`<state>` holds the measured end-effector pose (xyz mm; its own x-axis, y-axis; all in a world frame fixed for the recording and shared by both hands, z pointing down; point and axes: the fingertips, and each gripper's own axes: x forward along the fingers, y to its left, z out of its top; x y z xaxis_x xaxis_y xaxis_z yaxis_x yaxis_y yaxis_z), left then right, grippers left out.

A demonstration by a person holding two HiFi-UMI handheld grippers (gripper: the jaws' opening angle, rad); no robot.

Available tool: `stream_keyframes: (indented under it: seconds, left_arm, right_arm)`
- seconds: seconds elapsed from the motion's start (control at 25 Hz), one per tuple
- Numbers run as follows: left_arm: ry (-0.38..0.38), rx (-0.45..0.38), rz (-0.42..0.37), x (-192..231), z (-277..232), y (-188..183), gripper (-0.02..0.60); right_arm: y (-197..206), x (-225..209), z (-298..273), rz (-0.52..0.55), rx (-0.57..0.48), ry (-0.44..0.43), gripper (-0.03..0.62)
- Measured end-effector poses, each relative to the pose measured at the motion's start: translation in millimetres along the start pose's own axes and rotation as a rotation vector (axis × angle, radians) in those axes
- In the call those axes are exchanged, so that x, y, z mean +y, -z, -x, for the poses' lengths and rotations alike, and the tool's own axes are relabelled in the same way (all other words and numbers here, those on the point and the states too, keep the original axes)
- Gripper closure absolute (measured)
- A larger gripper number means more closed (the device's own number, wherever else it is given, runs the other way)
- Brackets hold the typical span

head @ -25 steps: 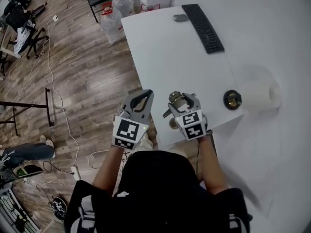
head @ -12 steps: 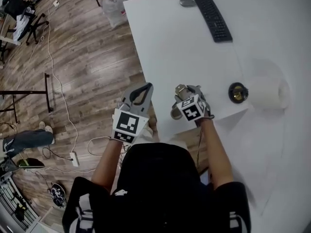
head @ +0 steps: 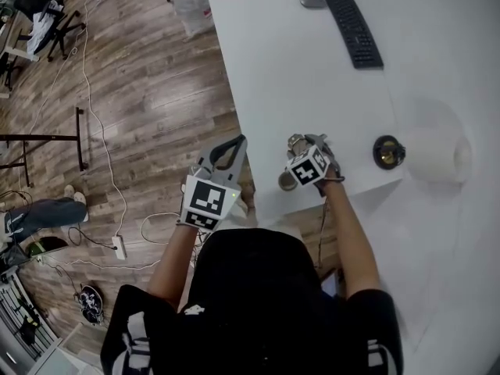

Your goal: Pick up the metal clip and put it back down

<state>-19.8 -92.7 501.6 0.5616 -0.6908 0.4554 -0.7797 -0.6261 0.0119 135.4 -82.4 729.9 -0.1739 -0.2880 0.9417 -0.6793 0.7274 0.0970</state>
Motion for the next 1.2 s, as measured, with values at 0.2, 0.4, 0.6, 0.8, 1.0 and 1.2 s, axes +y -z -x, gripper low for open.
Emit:
stream_keyframes:
  seconds: [0.2,0.4,0.6,0.8,1.0,1.2]
  left_arm:
    - [-0.003,0.008,0.0,2,-2,3,0.557]
    - [0.011,0.01,0.001,-3,-3,3,0.557]
    - [0.014,0.016,-0.005,-3,-4,6,0.557]
    - [0.019,0.017,-0.009,-5,-3,6,0.557]
    - [0.019,0.016,-0.015,-3,-2,3,0.557]
    - [0.02,0.004,-0.026,-2,-2,-1,0.557]
  right_arm:
    - [3,0,-8,-0.029,0.009,-0.015,0.309]
    - [5,0,-11,-0.082,0.02,-0.038,0.31]
    - [6,1,-17,-0.099,0.039,-0.051,0.31]
    - [8,2,-16,-0.093,0.044,-0.053,0.31]
    - [6,1,-14,-0.08,0.038,-0.043,0.31]
    - [3,0,-7,-0.104,-0.003,-0.042,0.31]
